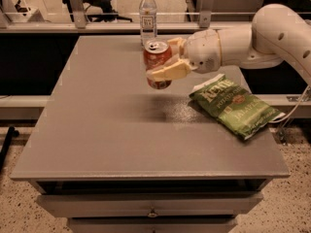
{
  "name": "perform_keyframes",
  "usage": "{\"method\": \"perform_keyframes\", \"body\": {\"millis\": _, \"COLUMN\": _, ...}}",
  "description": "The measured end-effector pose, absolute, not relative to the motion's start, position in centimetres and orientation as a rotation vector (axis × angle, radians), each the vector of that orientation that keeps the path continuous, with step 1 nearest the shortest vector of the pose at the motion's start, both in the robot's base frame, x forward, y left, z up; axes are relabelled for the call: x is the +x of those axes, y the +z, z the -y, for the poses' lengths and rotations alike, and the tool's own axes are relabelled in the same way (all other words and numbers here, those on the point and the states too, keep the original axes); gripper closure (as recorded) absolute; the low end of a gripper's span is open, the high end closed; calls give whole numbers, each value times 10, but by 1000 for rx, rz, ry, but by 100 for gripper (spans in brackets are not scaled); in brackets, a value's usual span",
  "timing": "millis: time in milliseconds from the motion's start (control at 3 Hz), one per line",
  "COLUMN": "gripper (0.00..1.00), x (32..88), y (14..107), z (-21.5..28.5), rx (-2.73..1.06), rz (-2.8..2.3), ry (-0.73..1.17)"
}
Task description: Move coke can near green jalapeno chip bag
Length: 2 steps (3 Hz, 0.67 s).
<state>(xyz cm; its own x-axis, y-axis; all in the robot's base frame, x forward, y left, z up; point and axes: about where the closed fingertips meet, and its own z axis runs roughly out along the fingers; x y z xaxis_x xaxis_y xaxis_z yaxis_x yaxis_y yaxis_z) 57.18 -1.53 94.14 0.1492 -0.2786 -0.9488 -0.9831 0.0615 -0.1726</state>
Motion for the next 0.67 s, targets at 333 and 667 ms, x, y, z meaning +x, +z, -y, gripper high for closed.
{"method": "perform_keyframes", "body": {"millis": 333, "gripper": 100, "x": 606, "y": 933, "z": 55, "rx": -1388, "rz": -1350, "ry": 841}}
{"method": "perform_keyframes", "body": {"millis": 667, "gripper": 100, "x": 634, "y": 934, "z": 93, "rx": -1365, "rz": -1382, "ry": 786}}
